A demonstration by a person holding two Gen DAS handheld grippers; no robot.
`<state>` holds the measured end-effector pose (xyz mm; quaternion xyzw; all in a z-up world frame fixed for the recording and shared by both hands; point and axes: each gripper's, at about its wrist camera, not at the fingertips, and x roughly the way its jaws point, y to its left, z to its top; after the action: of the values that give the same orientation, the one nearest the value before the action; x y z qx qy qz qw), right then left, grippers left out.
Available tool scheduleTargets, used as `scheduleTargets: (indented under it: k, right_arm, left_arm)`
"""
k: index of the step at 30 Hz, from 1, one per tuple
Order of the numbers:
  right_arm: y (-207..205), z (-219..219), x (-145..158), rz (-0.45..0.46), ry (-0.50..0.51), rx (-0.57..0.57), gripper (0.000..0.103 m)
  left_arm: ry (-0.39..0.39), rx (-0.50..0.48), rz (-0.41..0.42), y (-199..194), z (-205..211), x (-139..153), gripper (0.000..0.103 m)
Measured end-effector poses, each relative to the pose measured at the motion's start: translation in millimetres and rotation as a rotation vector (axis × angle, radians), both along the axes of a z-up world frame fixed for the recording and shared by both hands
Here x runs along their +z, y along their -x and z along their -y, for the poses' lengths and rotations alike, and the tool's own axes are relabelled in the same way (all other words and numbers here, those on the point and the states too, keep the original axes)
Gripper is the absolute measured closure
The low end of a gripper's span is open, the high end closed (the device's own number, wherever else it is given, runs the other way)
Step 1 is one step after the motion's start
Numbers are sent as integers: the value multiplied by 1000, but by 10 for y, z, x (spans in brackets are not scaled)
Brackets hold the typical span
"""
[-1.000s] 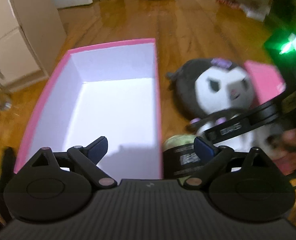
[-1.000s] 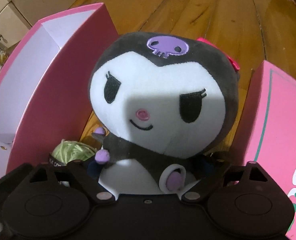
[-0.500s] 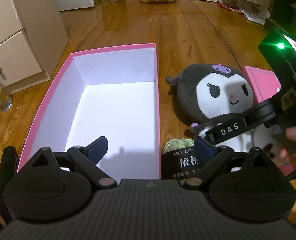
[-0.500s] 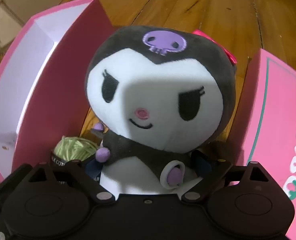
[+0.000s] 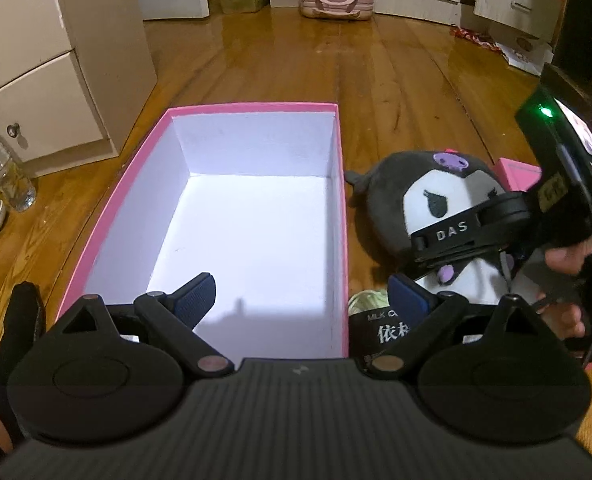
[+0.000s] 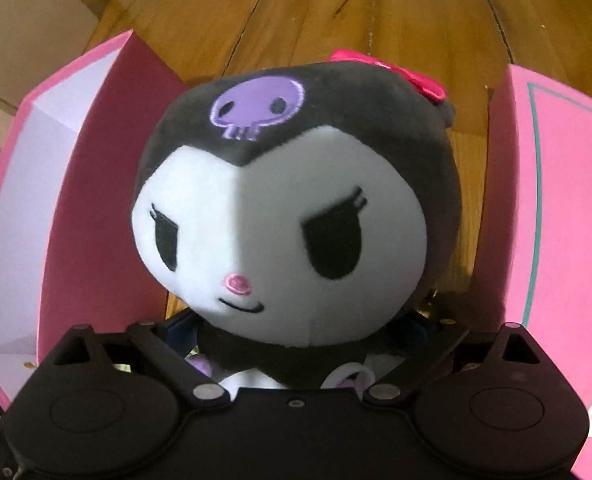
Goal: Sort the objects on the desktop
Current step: 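Carry the Kuromi plush with the right gripper over the open pink box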
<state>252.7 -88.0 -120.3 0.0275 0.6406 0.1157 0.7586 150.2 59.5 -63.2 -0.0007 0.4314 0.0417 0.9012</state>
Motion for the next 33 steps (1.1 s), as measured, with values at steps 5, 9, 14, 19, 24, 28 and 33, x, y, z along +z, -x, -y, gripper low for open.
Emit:
scheduleTargets:
  k: [5,9,14,19,24,28,33]
  right_arm:
    - [273,2,164,70,-8,26,16]
    - [552,57,294,122,-28,15,18]
    - [441,52,270,202,-25,31,18]
    - [708,173,450,255,-68,42,18]
    - [771,330,471,271,-159,-10,18]
    - [991,410,531,291,-188,-38,18]
    - [1059,439,657,347,-192,-33,18]
  left_arm:
    - [10,4,-3,8,-31,-28,9]
    - [14,6,2,-16,-59,-38,9]
    - [13,-9,8,-12,8,-109,9]
    - [20,-16,12,-13,14,-93,9]
    - [66,-18,18,4,-8,-85,9]
    - [74,-12,17,10,-19,-79,9]
    - [95,-4,24,33,-39,-33,9]
